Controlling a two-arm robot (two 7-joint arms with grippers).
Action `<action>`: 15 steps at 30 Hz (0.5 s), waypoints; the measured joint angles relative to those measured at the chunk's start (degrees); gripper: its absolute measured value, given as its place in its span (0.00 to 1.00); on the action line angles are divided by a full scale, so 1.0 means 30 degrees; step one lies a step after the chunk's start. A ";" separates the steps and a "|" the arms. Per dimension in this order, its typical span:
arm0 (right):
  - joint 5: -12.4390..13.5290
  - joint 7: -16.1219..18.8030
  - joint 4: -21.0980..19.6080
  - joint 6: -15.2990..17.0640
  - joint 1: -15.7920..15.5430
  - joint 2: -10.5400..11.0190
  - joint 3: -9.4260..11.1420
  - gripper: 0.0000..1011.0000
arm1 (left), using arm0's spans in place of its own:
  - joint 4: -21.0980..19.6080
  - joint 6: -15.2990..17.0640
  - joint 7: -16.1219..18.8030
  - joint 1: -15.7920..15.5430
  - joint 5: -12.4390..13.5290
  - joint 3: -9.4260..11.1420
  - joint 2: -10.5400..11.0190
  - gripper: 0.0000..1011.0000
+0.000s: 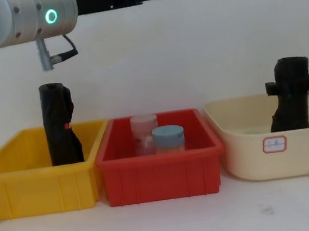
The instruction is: Pick up the garbage bag with the one hand and transfer it to the other hand.
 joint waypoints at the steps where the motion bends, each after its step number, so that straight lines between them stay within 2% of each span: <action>1: -0.0032 -0.0031 -0.0019 0.0022 -0.0018 0.0036 0.0016 0.79 | -0.0007 0.0016 0.0173 0.0031 0.0086 -0.0022 -0.0003 0.99; 9: -0.0142 -0.0135 -0.0064 0.0097 -0.0071 0.0183 0.0081 0.99 | -0.0017 0.0255 0.2228 0.0335 0.1150 -0.0260 -0.0124 0.99; 15: -0.0188 -0.0188 -0.0083 0.0123 -0.0094 0.0248 0.0111 0.99 | 0.0173 0.0437 0.3673 0.0489 0.1913 -0.0435 -0.0313 0.99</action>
